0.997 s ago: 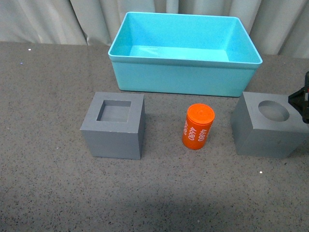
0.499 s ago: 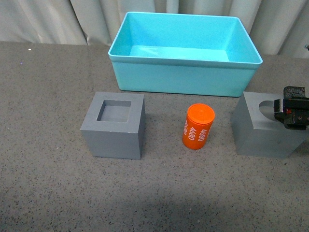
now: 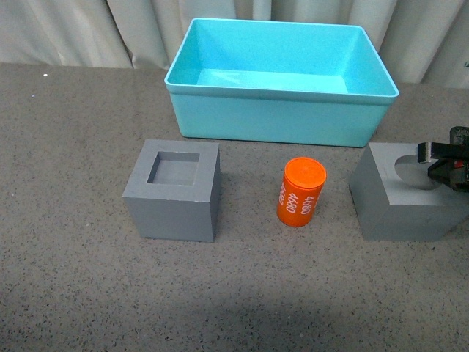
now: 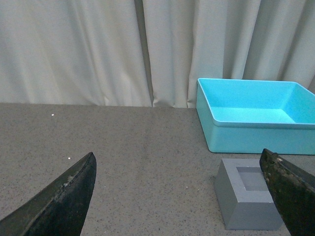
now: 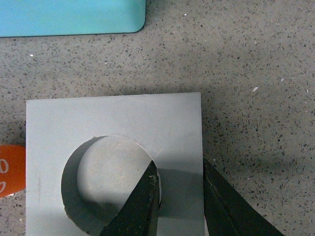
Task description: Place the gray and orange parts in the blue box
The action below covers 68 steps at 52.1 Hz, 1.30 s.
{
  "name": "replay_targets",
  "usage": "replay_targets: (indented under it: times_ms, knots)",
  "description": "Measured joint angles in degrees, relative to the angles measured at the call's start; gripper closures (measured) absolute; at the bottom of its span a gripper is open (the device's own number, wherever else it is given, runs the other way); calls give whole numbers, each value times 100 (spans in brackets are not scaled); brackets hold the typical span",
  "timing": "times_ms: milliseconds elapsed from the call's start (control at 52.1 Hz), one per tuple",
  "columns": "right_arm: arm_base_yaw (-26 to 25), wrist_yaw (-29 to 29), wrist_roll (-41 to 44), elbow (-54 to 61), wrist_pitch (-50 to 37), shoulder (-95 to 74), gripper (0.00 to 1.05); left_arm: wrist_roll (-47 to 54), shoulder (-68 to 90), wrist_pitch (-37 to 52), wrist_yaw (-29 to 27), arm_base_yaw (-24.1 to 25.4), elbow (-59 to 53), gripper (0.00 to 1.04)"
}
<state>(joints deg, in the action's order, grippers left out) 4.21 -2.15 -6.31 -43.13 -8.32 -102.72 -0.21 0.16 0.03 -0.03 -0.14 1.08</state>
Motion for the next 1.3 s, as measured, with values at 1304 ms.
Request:
replay_targets:
  times_ms: [1304]
  knots:
    - [588, 413, -850, -2282, -586, -857, 87, 0, 0, 0, 0, 0, 0, 7]
